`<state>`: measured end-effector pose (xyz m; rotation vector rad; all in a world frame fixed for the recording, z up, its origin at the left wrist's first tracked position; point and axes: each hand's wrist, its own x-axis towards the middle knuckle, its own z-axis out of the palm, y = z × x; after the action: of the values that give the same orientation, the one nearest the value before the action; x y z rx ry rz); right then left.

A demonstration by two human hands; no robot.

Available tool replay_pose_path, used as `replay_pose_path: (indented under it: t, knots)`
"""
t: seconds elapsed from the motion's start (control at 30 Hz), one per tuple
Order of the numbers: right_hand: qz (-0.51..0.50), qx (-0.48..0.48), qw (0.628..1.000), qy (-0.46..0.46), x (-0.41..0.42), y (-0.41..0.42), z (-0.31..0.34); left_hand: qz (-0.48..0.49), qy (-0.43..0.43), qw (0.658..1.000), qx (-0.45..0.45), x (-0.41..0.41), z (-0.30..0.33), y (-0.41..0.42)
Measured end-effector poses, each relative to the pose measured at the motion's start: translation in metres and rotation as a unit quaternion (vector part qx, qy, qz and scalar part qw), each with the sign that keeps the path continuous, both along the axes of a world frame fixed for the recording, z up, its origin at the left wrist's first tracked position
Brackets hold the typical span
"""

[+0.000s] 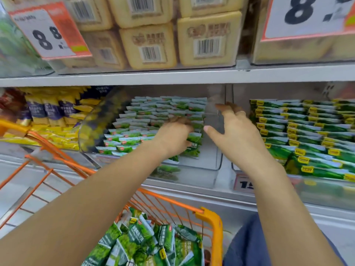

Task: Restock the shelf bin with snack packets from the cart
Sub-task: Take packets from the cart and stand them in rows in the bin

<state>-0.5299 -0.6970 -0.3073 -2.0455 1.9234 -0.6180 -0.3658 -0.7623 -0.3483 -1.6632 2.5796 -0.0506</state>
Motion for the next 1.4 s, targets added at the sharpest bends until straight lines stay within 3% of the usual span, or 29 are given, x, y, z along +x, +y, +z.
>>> replay_pose_path:
  t: [0.17,0.27,0.33,0.47,0.57,0.63,0.77,0.87,0.93,1.03,1.13,1.2,1.3,1.4]
  knots:
    - [-0.003,0.0,1.0,-0.002,0.003,-0.003,-0.004,-0.015,-0.082,0.993,-0.083,0.001,-0.007,0.0]
    - [-0.023,-0.046,0.998,0.025,0.012,-0.002,-0.005,0.015,-0.086,0.991,-0.098,-0.003,-0.01,0.002]
    - [-0.006,-0.12,0.993,0.0,0.021,0.003,-0.005,0.025,-0.053,0.996,-0.07,-0.001,-0.001,0.007]
    - [0.121,-0.248,0.954,-0.12,0.046,0.029,0.0,0.011,0.115,0.989,-0.088,0.034,0.031,0.04]
    - [0.239,-0.228,0.936,-0.124,0.07,0.059,-0.011,0.032,0.208,0.97,-0.12,0.075,0.039,0.093]
    - [0.313,-0.202,0.926,-0.053,0.083,0.075,-0.024,0.059,0.233,0.963,-0.12,0.099,0.033,0.131]
    - [0.406,-0.136,0.9,0.084,0.093,0.093,-0.053,0.051,0.235,0.969,-0.059,0.128,0.004,0.186]
    - [0.417,-0.109,0.895,0.114,0.098,0.096,-0.058,0.062,0.153,0.986,-0.01,0.126,-0.013,0.199]
    - [0.414,-0.097,0.899,0.103,0.101,0.095,-0.054,0.097,0.03,0.987,0.123,0.124,-0.033,0.191]
    - [0.432,-0.04,0.89,0.14,0.102,0.096,-0.049,0.134,-0.037,0.932,0.335,0.128,-0.071,0.175]
    - [0.436,-0.05,0.89,0.121,0.098,0.094,-0.051,0.16,-0.067,0.941,0.291,0.13,-0.103,0.174]
    - [0.438,-0.054,0.892,0.097,0.097,0.095,-0.051,0.158,-0.057,0.952,0.255,0.126,-0.108,0.177]
    - [0.421,-0.049,0.905,0.025,0.093,0.097,-0.05,0.138,0.001,0.934,0.329,0.127,-0.088,0.171]
    - [0.372,-0.041,0.921,-0.106,0.091,0.099,-0.045,0.085,0.189,0.891,0.403,0.13,-0.032,0.169]
